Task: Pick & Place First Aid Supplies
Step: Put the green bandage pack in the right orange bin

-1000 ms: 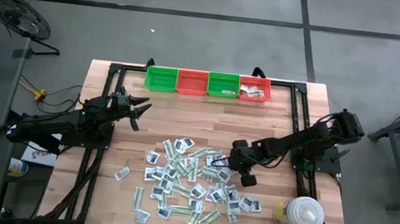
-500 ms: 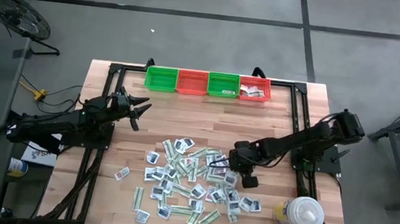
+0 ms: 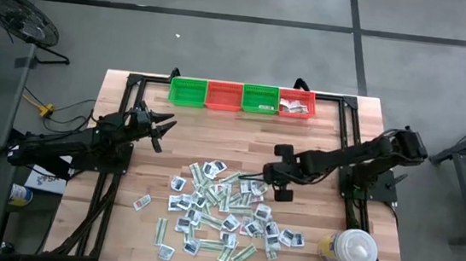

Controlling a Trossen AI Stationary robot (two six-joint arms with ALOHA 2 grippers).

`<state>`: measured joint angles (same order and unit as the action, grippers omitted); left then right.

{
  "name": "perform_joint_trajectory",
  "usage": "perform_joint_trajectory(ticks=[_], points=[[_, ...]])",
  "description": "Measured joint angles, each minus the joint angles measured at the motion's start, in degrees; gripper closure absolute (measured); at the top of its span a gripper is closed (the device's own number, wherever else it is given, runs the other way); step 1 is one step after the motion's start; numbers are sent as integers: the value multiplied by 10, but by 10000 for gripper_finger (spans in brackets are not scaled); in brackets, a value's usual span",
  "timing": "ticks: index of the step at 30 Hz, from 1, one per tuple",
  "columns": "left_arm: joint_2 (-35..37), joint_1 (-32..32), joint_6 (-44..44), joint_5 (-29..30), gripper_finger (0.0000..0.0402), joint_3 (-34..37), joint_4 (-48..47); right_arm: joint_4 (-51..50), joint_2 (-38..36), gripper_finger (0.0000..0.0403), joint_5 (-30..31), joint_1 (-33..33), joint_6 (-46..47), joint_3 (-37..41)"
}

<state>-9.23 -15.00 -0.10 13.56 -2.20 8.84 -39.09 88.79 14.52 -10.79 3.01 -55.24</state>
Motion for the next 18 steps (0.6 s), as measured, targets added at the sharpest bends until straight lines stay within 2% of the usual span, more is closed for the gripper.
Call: perform_joint_trajectory(ticks=[13, 18], points=[[0, 0, 0, 0, 279, 0, 0, 3, 0, 403, -60, 81, -7, -1], [0, 0, 0, 0, 279, 0, 0, -2, 0, 403, -93, 126, -47, -25]])
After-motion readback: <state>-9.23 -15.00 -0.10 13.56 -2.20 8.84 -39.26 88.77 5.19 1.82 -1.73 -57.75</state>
